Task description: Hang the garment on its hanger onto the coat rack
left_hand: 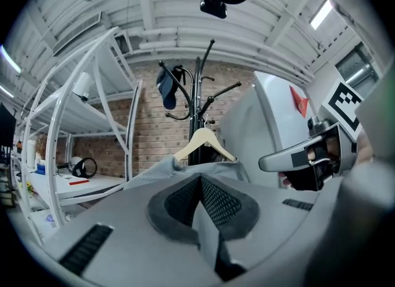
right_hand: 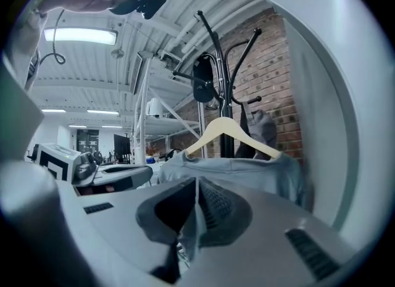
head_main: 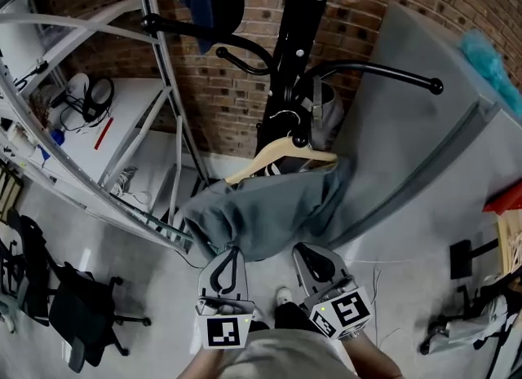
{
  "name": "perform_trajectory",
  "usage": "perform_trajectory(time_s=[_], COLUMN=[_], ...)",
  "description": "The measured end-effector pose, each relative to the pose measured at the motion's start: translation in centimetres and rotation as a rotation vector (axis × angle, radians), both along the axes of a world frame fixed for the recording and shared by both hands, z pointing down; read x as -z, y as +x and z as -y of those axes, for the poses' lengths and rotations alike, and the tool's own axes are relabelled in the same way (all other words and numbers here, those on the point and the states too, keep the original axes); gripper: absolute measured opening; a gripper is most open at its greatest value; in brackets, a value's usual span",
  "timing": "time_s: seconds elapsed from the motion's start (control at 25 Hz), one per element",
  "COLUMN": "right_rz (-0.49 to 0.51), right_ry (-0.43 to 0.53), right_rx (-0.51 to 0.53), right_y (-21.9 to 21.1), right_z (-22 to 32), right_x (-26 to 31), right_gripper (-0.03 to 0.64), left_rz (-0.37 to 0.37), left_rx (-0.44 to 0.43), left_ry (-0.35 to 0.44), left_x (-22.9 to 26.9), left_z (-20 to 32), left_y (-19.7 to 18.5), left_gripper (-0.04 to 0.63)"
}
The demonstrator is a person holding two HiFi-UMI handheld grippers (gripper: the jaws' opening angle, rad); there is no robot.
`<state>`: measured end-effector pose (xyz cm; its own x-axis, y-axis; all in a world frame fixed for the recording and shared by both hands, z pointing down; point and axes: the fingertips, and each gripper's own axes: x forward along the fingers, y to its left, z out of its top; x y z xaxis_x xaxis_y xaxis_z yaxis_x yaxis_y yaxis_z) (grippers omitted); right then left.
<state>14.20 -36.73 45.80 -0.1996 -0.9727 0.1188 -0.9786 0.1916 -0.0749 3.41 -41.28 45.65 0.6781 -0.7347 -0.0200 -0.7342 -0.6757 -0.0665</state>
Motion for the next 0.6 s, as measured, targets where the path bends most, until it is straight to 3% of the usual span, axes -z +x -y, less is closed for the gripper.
perform_trajectory(time_s=[0.4, 0.6], right_rz=[-0.034, -0.053], right_ry=[-0.006, -0.02], right_rx=[-0.006, 0.014], right_y=[-1.3, -1.6], right_z=[-1.2, -1.4], right_x=[0.3, 0.1], right_gripper=[0.029, 0.029], left_rz=[0.017, -0.009], left_rx=[-0.025, -0.008], left_ry=[0.036, 0.032], left_x=[0.6, 1.0], left_z=[-0.9, -0.9], left_y=[-1.1, -1.4], left_gripper=[0.003, 0.003])
